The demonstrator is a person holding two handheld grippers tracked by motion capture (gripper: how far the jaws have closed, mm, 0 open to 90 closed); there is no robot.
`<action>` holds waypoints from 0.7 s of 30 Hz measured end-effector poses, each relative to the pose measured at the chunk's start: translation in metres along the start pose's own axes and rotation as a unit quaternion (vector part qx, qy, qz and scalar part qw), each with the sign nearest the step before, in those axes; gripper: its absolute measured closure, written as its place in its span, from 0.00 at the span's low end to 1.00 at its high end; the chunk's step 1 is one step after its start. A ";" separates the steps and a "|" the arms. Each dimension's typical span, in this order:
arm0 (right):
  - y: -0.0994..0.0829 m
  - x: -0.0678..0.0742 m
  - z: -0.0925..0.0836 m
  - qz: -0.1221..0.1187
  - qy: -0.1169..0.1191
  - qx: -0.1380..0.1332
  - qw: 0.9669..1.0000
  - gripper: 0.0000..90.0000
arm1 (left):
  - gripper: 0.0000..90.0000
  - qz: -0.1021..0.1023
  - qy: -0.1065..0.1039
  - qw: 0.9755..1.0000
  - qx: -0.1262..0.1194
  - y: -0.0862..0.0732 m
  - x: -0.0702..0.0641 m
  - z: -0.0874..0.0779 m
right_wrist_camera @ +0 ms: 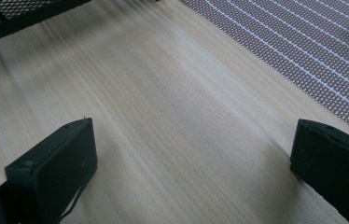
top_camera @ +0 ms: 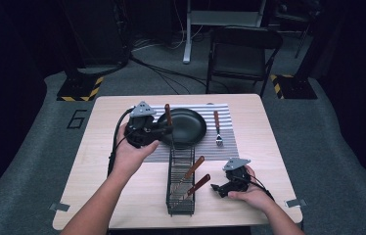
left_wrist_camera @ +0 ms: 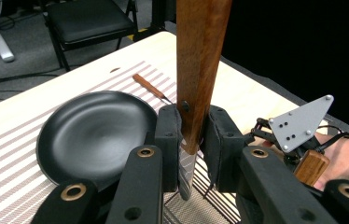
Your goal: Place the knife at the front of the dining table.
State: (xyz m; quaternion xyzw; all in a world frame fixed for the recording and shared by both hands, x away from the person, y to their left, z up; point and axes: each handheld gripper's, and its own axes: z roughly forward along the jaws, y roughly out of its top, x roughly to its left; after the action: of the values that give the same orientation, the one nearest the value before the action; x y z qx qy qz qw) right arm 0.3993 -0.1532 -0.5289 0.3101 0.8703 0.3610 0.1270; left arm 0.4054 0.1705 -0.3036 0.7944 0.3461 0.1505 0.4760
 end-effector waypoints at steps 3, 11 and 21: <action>0.000 0.000 0.000 0.000 0.000 0.000 1.000 0.00 | 0.85 0.002 0.002 1.000 -0.002 0.003 0.001 -0.004; 0.000 0.000 0.000 -0.001 0.000 -0.001 1.000 0.00 | 0.85 -0.006 0.007 1.000 -0.010 0.008 0.005 -0.014; 0.000 0.000 0.000 0.000 0.001 0.003 1.000 0.00 | 0.85 -0.016 0.022 1.000 -0.010 0.007 0.018 -0.023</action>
State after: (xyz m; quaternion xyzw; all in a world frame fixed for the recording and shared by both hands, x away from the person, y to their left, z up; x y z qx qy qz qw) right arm 0.3993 -0.1533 -0.5286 0.3100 0.8713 0.3589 0.1258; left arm 0.4079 0.1956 -0.2875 0.7804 0.3670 0.1639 0.4789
